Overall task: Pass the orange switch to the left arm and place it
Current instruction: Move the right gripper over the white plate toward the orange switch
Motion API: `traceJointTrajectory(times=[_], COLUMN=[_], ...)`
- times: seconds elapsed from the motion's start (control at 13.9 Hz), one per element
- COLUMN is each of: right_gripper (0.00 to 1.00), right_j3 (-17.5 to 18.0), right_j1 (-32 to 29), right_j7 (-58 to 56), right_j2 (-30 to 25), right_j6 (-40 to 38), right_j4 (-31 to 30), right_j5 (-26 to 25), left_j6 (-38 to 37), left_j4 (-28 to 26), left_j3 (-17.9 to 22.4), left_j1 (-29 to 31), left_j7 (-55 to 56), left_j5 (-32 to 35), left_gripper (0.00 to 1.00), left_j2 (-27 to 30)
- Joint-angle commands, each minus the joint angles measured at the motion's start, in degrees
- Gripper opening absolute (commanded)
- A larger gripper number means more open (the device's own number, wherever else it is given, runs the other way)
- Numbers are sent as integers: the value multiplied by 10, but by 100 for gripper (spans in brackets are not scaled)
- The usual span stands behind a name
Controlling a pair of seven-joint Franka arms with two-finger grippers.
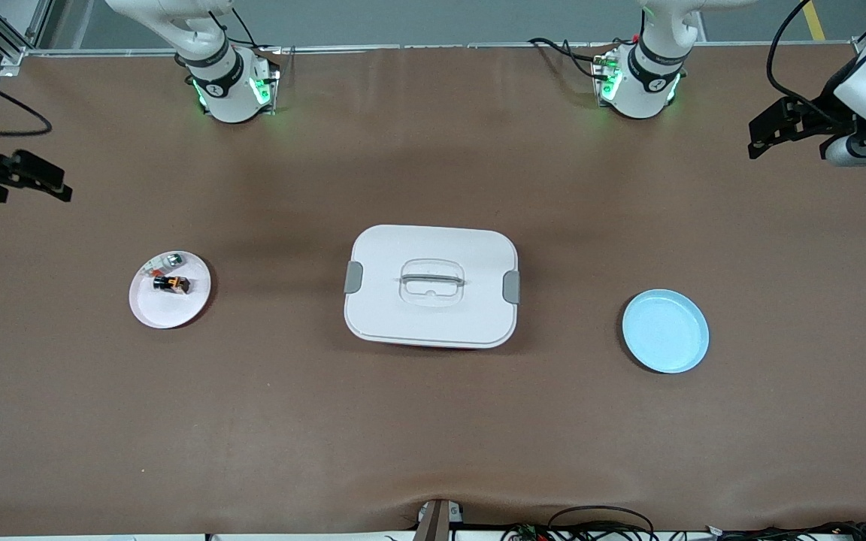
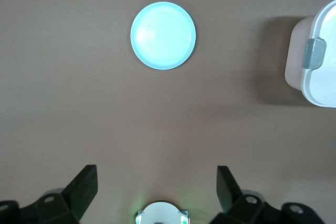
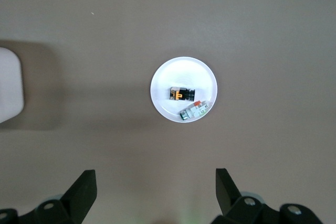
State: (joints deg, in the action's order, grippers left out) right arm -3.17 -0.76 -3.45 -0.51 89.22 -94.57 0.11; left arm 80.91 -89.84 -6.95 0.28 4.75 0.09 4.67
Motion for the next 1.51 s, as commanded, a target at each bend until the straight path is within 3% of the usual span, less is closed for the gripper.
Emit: traceJointTrajectory(times=[0.0,0.22,0.65,0.87,1.15,1.44], right_gripper=[100,100,100,100,100,100], right_j3=[0,0,-1,-1,-1,-2], right_j1=[2,2,-9,-8,-8,-15], right_j7=[10,13,27,63,88,90], right_j2=[12,25,119,139,156,190], right_j6=[46,109,137,164,256,303], right_j4=[-37,-95,-106,-127,-185,-195], right_j5=[-16,-28,-49,-49,-49,-48], left_j6=[0,0,0,6,15,15], left_j4=[1,0,-3,-4,-16,-23], left_j3=[-3,-3,-3,-3,-3,-3], left_j1=[4,4,5,4,4,4], left_j7=[0,0,0,0,0,0], left_j5=[0,0,-1,-1,0,0], left_gripper=[100,100,100,100,100,100], left_j2=[2,2,2,2,2,2])
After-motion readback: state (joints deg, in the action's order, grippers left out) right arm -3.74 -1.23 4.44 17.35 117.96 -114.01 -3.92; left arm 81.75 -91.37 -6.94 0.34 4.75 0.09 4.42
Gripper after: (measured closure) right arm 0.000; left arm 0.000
